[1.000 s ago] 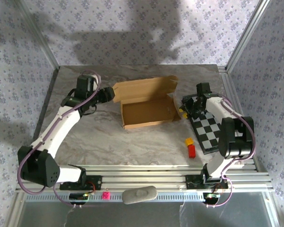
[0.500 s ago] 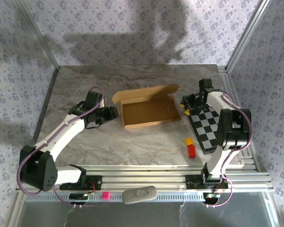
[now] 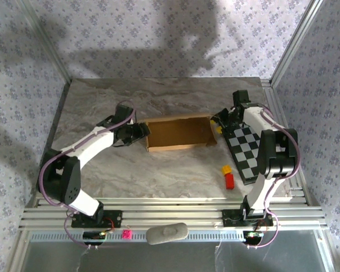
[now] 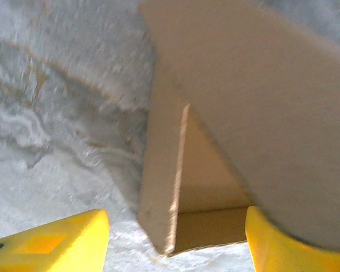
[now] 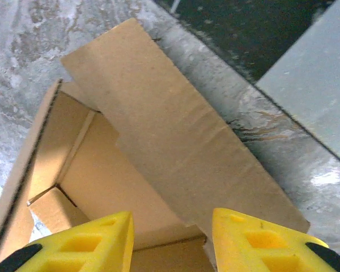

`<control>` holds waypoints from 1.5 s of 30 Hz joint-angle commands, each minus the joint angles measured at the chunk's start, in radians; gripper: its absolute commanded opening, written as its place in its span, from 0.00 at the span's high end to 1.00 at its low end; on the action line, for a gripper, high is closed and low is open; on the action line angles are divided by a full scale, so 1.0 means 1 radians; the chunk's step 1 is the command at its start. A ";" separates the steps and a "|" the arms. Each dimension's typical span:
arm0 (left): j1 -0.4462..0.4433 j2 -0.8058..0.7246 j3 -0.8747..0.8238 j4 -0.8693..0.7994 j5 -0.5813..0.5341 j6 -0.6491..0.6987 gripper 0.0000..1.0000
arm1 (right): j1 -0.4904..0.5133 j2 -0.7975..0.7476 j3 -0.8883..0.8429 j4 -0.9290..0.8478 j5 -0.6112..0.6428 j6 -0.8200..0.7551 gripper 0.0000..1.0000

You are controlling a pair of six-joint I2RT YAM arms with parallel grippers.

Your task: Fold the paper box

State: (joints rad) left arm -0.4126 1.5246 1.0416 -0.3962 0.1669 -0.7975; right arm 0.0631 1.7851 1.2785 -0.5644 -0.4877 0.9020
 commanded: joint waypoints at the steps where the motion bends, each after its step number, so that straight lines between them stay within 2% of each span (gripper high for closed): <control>1: 0.006 -0.010 0.093 -0.005 -0.025 -0.039 0.36 | 0.015 -0.052 0.039 0.004 -0.027 0.055 0.59; 6: 0.067 0.066 0.178 -0.033 0.033 -0.056 0.32 | 0.028 -0.036 0.100 0.038 -0.057 0.122 0.56; 9: 0.122 0.170 0.301 -0.127 0.081 -0.029 0.32 | 0.036 -0.002 0.153 0.061 -0.072 0.166 0.53; 13: 0.135 0.230 0.431 -0.252 0.050 0.027 0.32 | 0.056 0.064 0.237 0.092 -0.078 0.247 0.52; 18: 0.101 0.175 0.399 -0.359 -0.041 0.081 0.32 | 0.086 0.120 0.301 0.121 -0.052 0.347 0.50; 21: 0.067 0.082 0.299 -0.364 -0.091 0.086 0.31 | 0.103 0.142 0.335 0.108 -0.030 0.365 0.50; 25: 0.008 0.022 0.188 -0.312 -0.093 0.070 0.31 | 0.111 0.157 0.353 0.100 -0.012 0.376 0.50; 28: -0.023 0.064 0.179 -0.259 -0.083 0.064 0.31 | 0.113 0.162 0.364 0.091 -0.007 0.374 0.50; 33: -0.051 0.225 0.289 -0.276 -0.148 0.114 0.32 | 0.113 0.167 0.370 0.085 -0.008 0.369 0.50; 38: -0.055 0.359 0.373 -0.292 -0.179 0.168 0.37 | 0.109 0.162 0.366 0.079 -0.009 0.359 0.50; 45: -0.063 0.489 0.456 -0.315 -0.187 0.199 0.62 | 0.101 0.162 0.364 0.074 -0.008 0.343 0.50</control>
State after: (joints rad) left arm -0.4671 1.9896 1.4673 -0.6800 0.0021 -0.6235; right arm 0.1726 1.9377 1.6157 -0.4564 -0.5091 1.2598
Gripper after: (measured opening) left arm 0.394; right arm 0.500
